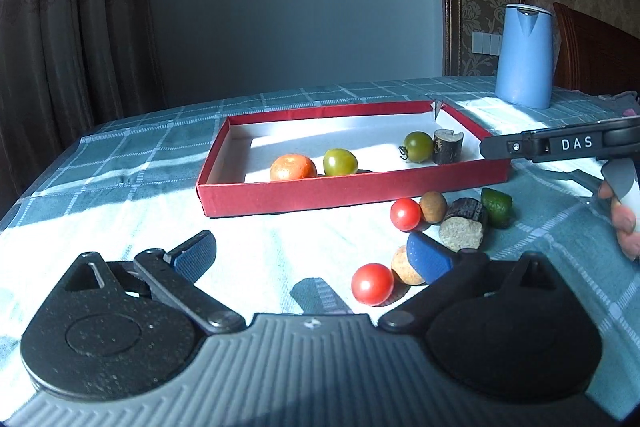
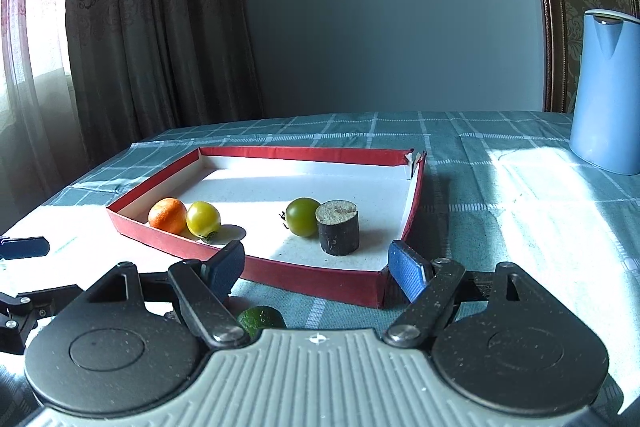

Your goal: Organize fruits

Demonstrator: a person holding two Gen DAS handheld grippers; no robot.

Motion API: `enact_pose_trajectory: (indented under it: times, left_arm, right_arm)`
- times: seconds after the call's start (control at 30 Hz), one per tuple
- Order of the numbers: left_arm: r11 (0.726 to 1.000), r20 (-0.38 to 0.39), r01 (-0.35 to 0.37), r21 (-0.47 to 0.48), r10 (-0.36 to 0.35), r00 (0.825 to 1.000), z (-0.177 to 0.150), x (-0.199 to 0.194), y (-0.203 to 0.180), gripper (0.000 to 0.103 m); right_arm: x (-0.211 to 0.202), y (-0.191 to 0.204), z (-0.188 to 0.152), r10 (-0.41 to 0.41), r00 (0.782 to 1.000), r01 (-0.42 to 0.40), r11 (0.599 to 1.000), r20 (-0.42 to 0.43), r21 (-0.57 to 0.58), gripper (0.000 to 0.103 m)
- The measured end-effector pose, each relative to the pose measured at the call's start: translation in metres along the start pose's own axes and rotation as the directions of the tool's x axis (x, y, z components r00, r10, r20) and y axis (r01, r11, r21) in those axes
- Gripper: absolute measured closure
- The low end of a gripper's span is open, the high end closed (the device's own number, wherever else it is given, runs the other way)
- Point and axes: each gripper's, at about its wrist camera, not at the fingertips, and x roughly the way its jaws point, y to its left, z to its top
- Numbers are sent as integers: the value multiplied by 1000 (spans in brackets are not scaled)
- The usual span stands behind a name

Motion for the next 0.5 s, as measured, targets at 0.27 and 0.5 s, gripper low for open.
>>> enact_pose_trajectory:
  times: [0.27,0.5]
  left_arm:
    - [997,-78,19,72,-13,997,-5,14,-13,11]
    - [993,-125,35,113,-21,992,-7,20,-15,23]
  right_arm:
    - [-5,-3,-3,-7,1000,7,1000,4,14,24]
    - [-5,7,-6,-41,999,41,997,11,-60,24]
